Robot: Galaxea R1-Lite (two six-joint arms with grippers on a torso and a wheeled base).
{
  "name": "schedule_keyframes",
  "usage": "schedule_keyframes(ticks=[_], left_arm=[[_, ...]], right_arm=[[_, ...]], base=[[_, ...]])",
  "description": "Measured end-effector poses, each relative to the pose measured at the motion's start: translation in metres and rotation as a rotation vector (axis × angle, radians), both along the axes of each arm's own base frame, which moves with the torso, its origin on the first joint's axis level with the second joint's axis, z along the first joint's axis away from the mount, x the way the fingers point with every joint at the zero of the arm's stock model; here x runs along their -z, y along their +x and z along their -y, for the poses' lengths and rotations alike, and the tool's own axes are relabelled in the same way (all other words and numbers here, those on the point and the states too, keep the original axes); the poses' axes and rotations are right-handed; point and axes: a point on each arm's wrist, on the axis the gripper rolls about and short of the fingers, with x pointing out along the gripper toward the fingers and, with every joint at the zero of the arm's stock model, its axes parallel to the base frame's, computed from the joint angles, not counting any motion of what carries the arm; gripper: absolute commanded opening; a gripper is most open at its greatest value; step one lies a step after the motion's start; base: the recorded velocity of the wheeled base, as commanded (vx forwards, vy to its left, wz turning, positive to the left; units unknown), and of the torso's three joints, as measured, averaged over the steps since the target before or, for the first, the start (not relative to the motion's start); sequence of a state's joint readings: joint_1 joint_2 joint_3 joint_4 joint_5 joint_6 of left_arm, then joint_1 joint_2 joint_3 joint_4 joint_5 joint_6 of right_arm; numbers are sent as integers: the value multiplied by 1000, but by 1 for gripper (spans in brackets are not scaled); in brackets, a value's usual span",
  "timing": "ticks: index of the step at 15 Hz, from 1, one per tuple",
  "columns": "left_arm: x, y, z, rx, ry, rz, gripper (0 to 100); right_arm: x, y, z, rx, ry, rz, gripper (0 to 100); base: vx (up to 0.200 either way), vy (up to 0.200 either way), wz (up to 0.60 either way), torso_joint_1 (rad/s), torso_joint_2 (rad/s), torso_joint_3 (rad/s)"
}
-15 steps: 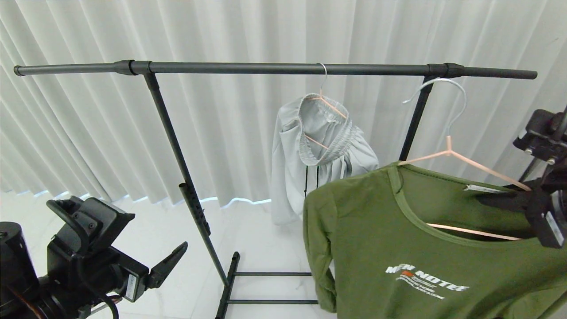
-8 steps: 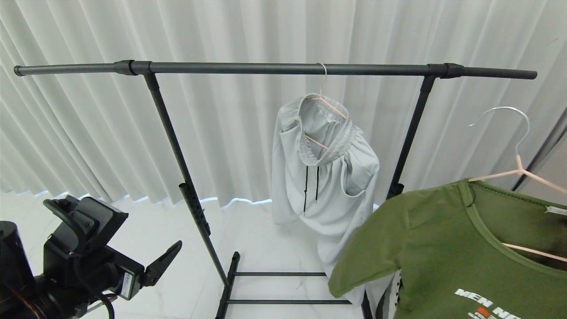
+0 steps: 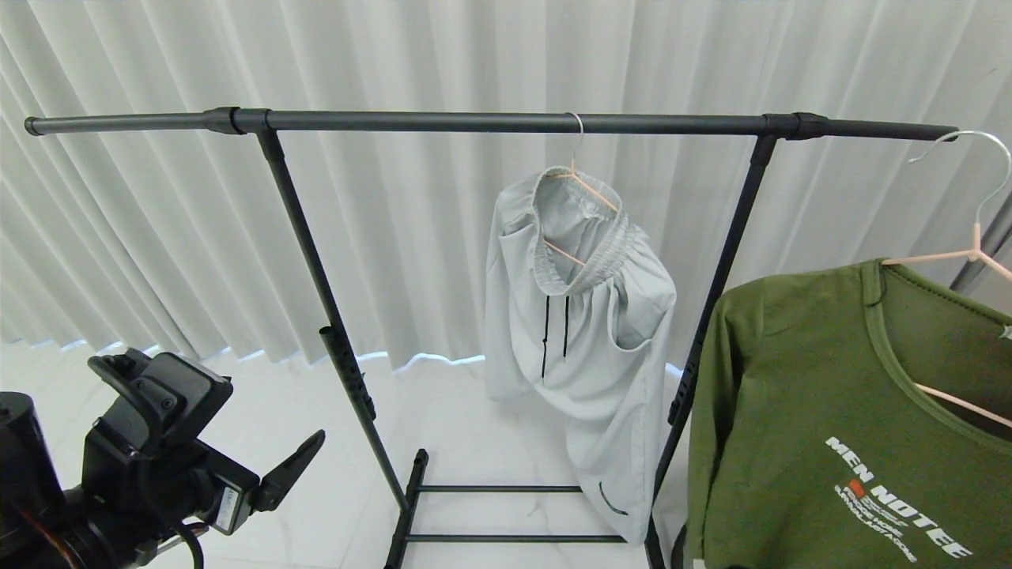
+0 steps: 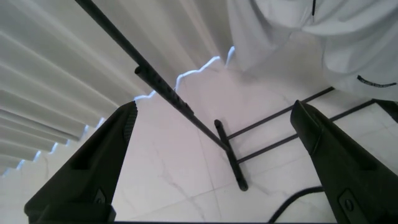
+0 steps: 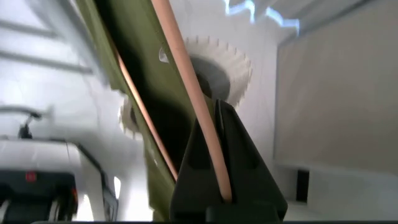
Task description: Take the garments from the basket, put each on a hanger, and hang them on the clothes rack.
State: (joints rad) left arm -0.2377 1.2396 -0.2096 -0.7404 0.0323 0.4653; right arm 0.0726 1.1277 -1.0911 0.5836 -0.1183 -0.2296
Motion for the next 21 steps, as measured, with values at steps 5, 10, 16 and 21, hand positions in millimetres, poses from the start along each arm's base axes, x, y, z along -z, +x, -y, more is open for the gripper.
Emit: schedule_keyframes(ticks=[5, 10, 16, 21], left_arm=[[0, 0, 1, 7, 0, 1, 100], [-1, -1, 1, 10, 1, 5, 100], [0, -2, 1, 17, 6, 4, 100], [0, -2, 2, 21, 7, 4, 100]], right_arm=[[-3, 20, -7, -35, 11, 62, 0], [-4, 41, -17, -71, 26, 115, 0], [-4, 78, -26, -70, 48, 97, 0], [9, 99, -30, -46, 68, 35, 0]], base=[[200, 0, 0, 2, 2, 0], [200, 0, 0, 1, 3, -1], [67, 0, 0, 1, 2, 2], [0, 0, 0, 0, 0, 0]])
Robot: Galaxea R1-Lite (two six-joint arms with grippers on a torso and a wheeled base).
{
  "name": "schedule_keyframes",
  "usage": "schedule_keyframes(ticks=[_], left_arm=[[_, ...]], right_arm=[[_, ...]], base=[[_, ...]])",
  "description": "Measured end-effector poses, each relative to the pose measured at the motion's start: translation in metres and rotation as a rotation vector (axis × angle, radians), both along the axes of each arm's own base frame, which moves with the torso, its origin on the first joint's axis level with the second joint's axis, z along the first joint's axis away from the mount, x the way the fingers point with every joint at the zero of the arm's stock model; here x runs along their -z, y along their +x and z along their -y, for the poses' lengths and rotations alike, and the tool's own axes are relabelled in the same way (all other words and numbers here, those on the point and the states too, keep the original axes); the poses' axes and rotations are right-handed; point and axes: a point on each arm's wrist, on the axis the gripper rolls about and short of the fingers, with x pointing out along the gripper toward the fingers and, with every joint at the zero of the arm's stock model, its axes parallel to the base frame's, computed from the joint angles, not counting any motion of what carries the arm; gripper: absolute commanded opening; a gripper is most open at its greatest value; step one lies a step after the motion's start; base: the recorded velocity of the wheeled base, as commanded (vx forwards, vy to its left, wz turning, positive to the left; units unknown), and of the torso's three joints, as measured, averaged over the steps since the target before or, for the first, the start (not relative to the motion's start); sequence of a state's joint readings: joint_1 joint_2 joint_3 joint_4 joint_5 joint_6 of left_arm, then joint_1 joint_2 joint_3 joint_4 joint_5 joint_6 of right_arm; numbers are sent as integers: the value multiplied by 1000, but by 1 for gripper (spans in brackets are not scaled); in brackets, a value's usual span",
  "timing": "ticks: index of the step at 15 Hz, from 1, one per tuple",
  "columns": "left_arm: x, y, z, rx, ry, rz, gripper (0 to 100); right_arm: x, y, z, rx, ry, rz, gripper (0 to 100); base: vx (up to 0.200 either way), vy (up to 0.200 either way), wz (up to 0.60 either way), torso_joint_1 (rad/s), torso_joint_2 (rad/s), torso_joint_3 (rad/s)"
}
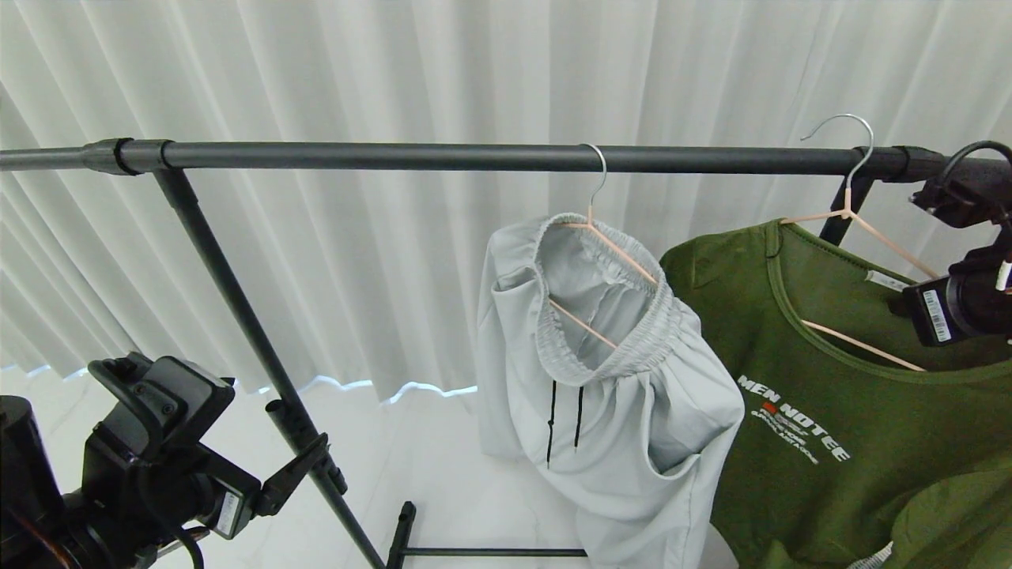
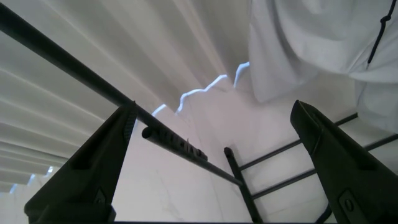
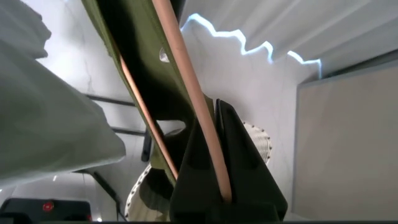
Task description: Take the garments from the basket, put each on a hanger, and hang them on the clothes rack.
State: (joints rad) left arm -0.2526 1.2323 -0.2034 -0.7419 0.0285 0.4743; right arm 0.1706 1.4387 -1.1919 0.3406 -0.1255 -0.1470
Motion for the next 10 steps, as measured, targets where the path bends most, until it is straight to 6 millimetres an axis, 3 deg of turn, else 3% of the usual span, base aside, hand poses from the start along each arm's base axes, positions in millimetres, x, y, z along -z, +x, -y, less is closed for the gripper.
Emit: schedule_keyframes(ticks=[9, 10], left_arm=[[0, 0, 0, 2, 0, 1, 100], [0, 0, 0, 2, 0, 1, 100]], right_arm=[[11, 11, -2, 5, 1, -45, 0], [11, 11, -4, 0, 0, -46, 100]], base=[[0, 0, 0, 0, 0, 0], [0, 0, 0, 0, 0, 0]])
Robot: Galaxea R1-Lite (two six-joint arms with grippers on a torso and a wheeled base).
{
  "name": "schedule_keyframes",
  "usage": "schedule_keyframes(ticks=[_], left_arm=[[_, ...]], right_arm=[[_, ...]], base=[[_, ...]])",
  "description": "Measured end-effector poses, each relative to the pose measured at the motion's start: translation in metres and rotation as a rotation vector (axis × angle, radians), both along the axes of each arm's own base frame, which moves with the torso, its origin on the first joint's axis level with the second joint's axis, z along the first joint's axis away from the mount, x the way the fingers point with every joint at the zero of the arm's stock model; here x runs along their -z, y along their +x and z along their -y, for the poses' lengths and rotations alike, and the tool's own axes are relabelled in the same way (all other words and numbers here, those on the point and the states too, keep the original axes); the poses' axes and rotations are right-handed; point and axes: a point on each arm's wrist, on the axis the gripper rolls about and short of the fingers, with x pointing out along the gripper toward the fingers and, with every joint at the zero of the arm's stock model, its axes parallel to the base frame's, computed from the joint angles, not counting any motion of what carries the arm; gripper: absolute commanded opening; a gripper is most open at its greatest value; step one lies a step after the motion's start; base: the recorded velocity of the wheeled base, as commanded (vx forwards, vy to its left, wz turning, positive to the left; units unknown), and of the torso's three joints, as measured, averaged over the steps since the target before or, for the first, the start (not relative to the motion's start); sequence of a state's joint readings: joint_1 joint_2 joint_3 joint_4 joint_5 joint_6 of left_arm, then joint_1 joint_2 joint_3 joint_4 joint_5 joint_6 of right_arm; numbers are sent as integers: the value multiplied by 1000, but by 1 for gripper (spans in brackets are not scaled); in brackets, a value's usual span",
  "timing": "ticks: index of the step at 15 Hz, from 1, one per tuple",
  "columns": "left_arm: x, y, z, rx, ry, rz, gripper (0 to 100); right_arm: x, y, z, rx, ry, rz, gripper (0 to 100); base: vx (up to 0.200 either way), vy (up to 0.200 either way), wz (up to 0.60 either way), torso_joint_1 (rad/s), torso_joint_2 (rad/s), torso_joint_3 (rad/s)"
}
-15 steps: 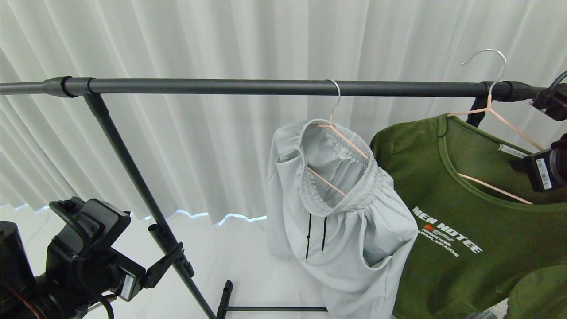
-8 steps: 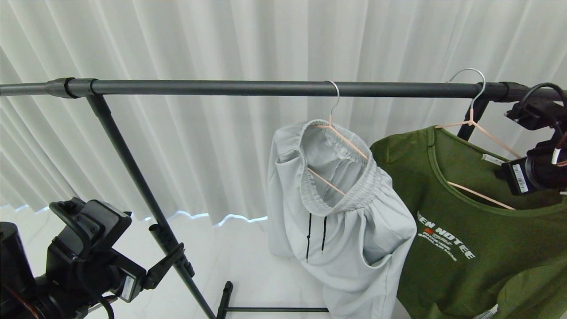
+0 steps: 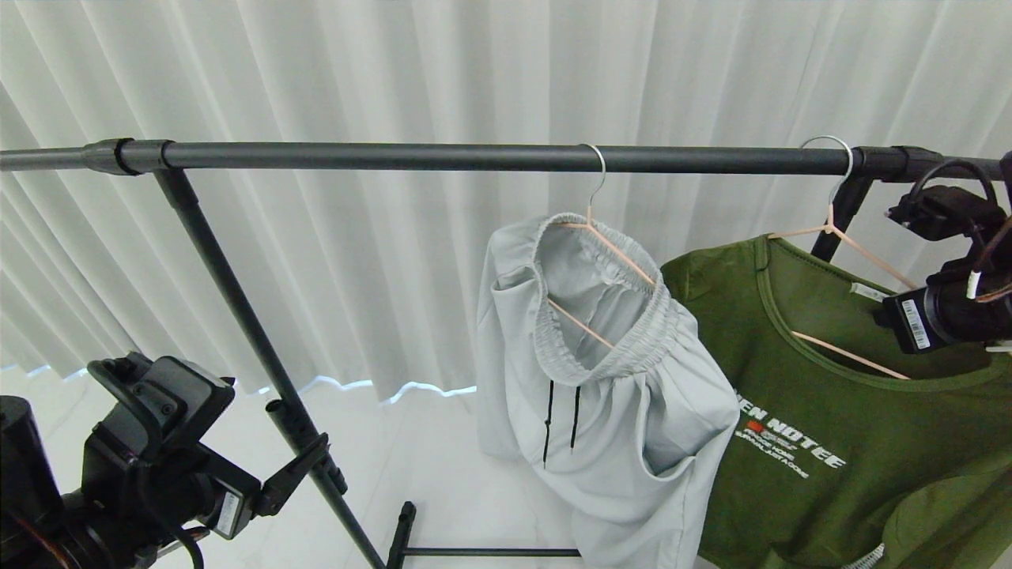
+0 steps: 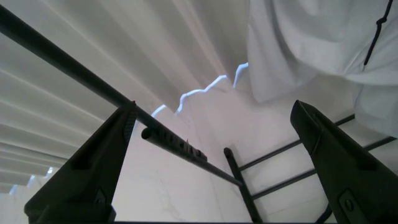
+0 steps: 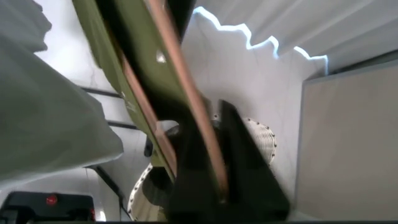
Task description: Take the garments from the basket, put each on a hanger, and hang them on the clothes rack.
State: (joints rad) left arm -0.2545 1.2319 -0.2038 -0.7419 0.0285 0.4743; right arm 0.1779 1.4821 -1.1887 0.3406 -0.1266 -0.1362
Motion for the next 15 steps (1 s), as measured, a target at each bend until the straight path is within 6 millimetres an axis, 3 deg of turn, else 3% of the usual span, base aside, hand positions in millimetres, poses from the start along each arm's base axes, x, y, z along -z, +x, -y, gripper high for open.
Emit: schedule_keyframes(ticks=[3, 5, 8, 11, 15], left_arm=[[-1, 1, 0, -7, -8, 2, 100], [-2, 2, -4, -35, -11, 6, 100], [-3, 2, -12, -86, -13, 16, 100], [-5, 0, -21, -144, -16, 31, 100], [-7, -5, -32, -215, -20, 50, 100]], right_arm=[[-1, -4, -1, 5, 19, 6, 100], [-7, -18, -2, 7, 49, 31, 100], [-19, -55, 2, -2, 80, 103, 100], [-29, -98, 13, 2, 103, 206, 100], [-25, -145, 31, 82, 111, 319, 100]], base=[[0, 0, 0, 0, 0, 0], [0, 0, 0, 0, 0, 0], [0, 0, 0, 0, 0, 0], [-200, 0, 0, 7, 7, 1], [-200, 0, 0, -4, -2, 0]])
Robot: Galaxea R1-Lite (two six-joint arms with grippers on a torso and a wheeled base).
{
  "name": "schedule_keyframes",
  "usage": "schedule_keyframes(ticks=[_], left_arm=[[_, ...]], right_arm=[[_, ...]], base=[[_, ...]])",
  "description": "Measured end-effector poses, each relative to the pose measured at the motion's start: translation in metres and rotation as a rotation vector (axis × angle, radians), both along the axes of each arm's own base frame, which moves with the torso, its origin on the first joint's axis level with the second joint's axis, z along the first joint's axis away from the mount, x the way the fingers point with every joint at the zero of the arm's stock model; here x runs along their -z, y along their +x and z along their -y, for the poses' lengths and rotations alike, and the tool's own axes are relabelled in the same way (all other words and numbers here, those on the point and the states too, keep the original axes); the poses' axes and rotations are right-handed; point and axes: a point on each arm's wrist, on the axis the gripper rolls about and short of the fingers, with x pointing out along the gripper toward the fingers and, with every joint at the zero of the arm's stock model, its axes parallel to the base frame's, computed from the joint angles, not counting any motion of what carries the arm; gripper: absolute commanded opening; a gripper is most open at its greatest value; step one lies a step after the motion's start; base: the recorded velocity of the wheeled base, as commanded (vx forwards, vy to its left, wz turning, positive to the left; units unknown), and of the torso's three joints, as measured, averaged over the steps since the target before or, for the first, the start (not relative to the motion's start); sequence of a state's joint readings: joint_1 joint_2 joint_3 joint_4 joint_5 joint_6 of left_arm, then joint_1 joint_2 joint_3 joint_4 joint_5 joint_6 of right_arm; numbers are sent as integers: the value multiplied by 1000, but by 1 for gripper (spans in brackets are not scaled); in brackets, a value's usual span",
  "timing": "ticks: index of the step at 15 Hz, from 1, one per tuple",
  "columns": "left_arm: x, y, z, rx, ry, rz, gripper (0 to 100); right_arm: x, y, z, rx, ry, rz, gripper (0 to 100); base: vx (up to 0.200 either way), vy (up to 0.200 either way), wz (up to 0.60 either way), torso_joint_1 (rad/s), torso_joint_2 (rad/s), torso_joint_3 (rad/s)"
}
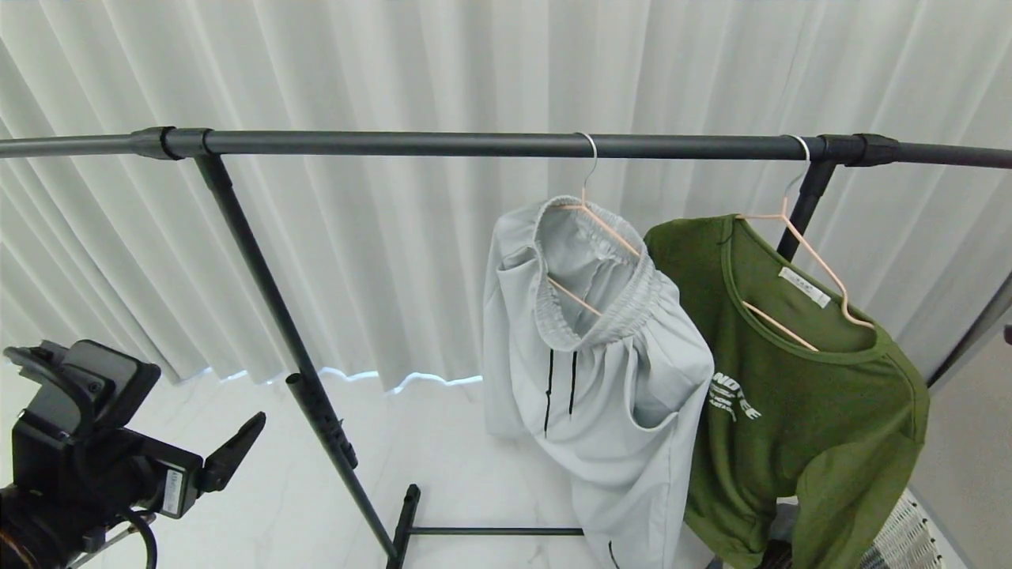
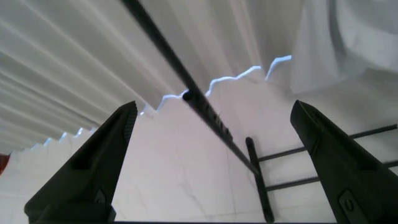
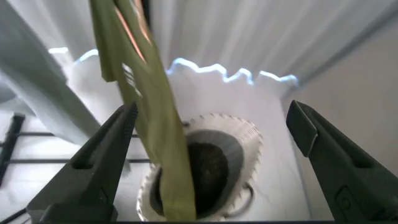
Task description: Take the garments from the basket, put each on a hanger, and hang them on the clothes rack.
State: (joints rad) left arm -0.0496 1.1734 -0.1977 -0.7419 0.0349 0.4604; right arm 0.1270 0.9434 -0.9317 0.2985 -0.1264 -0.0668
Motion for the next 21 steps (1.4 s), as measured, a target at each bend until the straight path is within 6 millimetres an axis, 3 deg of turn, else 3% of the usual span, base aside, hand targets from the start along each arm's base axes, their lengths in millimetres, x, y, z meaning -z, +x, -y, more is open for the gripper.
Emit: schedule_keyframes(ticks=[3, 9, 17, 21], left_arm=[[1, -11, -4, -27, -1, 18, 100], [22, -59, -7, -81, 13, 34, 100], [54, -135, -10, -214, -68, 67, 100], [66, -162, -11, -260, -210, 211, 100]], right_arm=[[8, -25, 8, 73, -2, 36, 100], [39, -69, 14, 169, -16, 5, 100], [144, -130, 13, 222, -52, 52, 100], [181, -125, 14, 269, -51, 212, 100]], base=[[-200, 0, 0, -1, 5, -1], [-167, 0, 0, 3, 1, 4], [0, 0, 0, 0, 0, 0], [0, 0, 0, 0, 0, 0]])
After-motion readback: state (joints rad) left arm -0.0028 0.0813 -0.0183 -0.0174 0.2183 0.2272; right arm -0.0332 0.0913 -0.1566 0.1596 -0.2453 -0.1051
